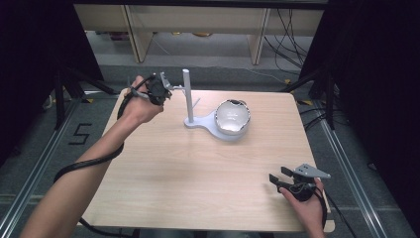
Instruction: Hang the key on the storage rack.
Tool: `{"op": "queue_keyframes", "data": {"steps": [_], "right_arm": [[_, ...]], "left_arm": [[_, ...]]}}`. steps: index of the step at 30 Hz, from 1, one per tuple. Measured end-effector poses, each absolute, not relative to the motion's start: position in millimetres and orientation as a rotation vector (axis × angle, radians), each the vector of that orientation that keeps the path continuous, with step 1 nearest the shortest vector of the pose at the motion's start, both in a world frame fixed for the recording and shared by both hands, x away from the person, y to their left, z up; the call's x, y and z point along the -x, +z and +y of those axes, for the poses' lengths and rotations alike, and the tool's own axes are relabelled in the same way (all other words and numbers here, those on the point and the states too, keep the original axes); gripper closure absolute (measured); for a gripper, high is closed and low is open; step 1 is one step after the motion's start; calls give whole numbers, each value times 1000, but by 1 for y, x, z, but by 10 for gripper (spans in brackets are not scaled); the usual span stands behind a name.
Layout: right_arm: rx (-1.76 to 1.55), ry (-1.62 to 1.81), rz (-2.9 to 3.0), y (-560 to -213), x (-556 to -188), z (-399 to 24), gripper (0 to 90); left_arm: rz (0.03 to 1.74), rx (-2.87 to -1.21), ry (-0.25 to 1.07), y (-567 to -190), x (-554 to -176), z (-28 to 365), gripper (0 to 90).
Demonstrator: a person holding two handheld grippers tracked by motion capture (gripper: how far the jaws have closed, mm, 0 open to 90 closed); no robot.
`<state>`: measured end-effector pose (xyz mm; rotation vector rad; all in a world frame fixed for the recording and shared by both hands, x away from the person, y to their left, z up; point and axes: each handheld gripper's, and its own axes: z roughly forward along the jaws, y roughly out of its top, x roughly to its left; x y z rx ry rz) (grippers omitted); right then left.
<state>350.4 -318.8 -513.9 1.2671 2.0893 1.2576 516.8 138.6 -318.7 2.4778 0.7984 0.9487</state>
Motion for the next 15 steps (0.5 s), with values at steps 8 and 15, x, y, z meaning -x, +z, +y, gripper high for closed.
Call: {"op": "queue_keyframes", "data": {"steps": [8, 15], "right_arm": [[-1296, 1257, 2084, -514, -349, -317, 390], [-1298, 1245, 2088, -513, -348, -318, 393]], "left_arm": [[779, -2442, 1003, -311, -525, 129, 833], [789, -2415, 1034, -312, -534, 126, 832]]}}
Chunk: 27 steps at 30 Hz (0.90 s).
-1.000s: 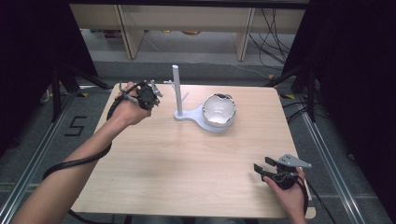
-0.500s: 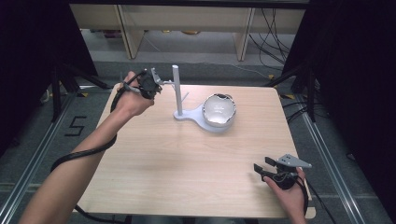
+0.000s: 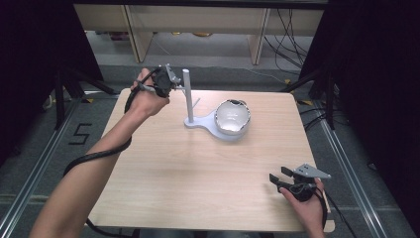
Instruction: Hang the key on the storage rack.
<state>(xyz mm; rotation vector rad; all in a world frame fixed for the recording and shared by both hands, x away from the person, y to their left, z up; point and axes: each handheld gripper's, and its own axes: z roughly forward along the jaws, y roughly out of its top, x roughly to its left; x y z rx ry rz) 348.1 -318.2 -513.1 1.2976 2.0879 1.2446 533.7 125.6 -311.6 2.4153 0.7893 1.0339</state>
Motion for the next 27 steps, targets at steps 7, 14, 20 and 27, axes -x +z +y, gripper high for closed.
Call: {"op": "queue_keyframes", "data": {"steps": [7, 14, 20, 27], "right_arm": [[-1278, 1268, 2084, -514, -349, -319, 394], [-1247, 1261, 2085, -514, -350, -320, 394], [-1244, 1256, 2083, -514, -350, -319, 394], [-1245, 1259, 2083, -513, -350, -319, 394]], "left_arm": [[805, -2409, 1049, -316, -540, 123, 833], [802, -2405, 1064, -317, -540, 123, 833], [783, -2410, 1087, -319, -538, 126, 832], [784, -2423, 1103, -323, -537, 130, 833]]}}
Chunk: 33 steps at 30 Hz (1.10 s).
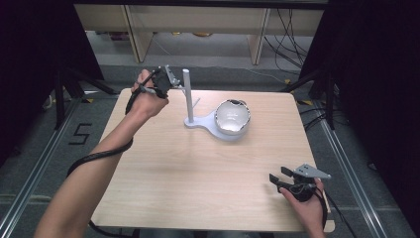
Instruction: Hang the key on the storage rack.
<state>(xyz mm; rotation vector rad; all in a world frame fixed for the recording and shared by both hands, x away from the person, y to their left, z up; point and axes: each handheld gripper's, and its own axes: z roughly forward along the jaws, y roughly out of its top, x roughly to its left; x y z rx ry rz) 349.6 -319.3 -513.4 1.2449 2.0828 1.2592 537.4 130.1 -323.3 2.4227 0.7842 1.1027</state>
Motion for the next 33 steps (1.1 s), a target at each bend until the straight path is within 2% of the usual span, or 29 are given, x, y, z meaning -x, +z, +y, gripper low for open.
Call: {"op": "queue_keyframes", "data": {"steps": [18, 33], "right_arm": [[-1275, 1263, 2091, -514, -349, -317, 395], [-1265, 1251, 2107, -513, -349, -318, 396]], "left_arm": [[732, -2466, 1169, -332, -530, 130, 836], [785, -2500, 1132, -333, -528, 122, 836]]}}
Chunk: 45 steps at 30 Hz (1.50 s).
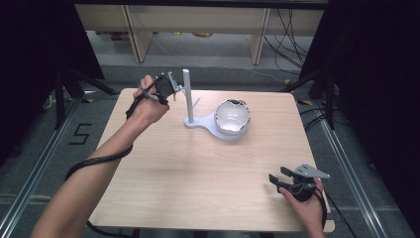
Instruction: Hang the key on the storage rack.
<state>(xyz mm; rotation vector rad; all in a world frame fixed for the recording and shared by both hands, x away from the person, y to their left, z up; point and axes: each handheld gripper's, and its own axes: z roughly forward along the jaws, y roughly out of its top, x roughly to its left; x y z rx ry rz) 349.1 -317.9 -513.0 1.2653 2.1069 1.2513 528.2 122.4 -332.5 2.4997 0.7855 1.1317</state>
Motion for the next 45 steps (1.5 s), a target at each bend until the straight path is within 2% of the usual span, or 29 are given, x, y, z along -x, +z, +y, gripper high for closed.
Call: {"op": "queue_keyframes", "data": {"steps": [9, 17, 26, 45], "right_arm": [[-1262, 1259, 2100, -514, -350, -317, 396], [-1305, 1255, 2102, -513, -347, -316, 396], [-1241, 1234, 2109, -513, -350, -318, 396], [-1242, 1252, 2099, -514, -350, -319, 395]], "left_arm": [[891, -2526, 1088, -331, -528, 116, 836], [857, -2555, 1106, -326, -527, 117, 836], [778, -2563, 1055, -313, -515, 115, 836], [849, -2572, 1017, -315, -535, 118, 835]]}}
